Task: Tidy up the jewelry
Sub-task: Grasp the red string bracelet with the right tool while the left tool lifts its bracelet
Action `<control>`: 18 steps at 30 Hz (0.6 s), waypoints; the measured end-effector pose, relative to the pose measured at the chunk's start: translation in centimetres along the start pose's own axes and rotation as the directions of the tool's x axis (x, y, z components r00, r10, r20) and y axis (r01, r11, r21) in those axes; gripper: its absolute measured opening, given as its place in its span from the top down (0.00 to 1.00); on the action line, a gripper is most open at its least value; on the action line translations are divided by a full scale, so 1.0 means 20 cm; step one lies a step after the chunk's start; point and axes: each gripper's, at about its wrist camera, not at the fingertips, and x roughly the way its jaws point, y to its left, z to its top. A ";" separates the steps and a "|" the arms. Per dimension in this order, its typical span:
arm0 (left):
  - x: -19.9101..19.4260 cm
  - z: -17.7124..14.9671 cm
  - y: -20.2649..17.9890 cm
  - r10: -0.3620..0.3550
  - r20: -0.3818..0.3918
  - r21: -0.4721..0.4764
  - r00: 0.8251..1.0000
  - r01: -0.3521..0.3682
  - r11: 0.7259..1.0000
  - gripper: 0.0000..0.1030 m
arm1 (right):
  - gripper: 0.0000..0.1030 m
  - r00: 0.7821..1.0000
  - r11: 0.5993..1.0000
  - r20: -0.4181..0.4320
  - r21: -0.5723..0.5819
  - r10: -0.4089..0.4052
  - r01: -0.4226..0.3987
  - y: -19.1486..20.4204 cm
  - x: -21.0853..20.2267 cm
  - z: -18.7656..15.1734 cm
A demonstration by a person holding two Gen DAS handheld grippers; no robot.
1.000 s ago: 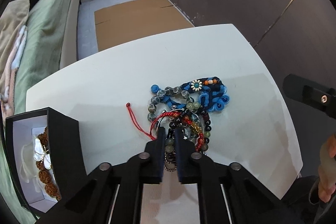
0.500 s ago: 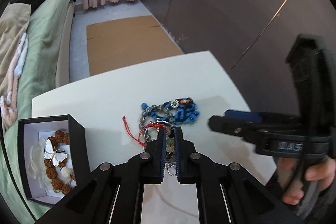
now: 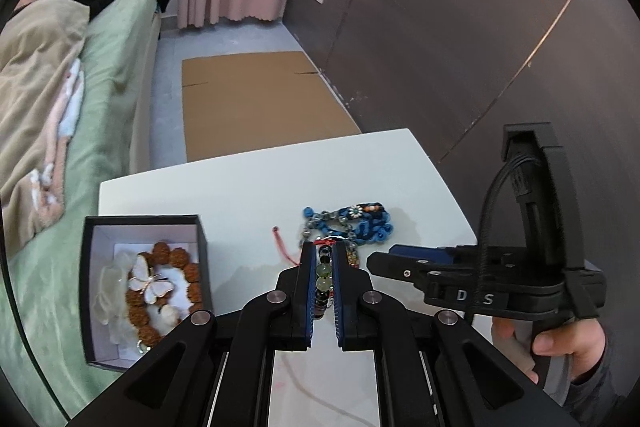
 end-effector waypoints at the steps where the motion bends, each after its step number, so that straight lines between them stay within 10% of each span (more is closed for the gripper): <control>1: -0.01 0.00 0.01 0.001 0.001 -0.002 1.000 -0.001 1.000 0.93 | 0.75 1.000 1.000 -0.006 -0.001 0.000 0.000 0.01 0.01 0.00; 18: -0.03 -0.02 0.11 -0.003 0.006 -0.019 1.000 0.003 1.000 0.93 | 0.86 0.991 0.994 -0.071 0.015 -0.111 0.112 0.03 0.18 -0.01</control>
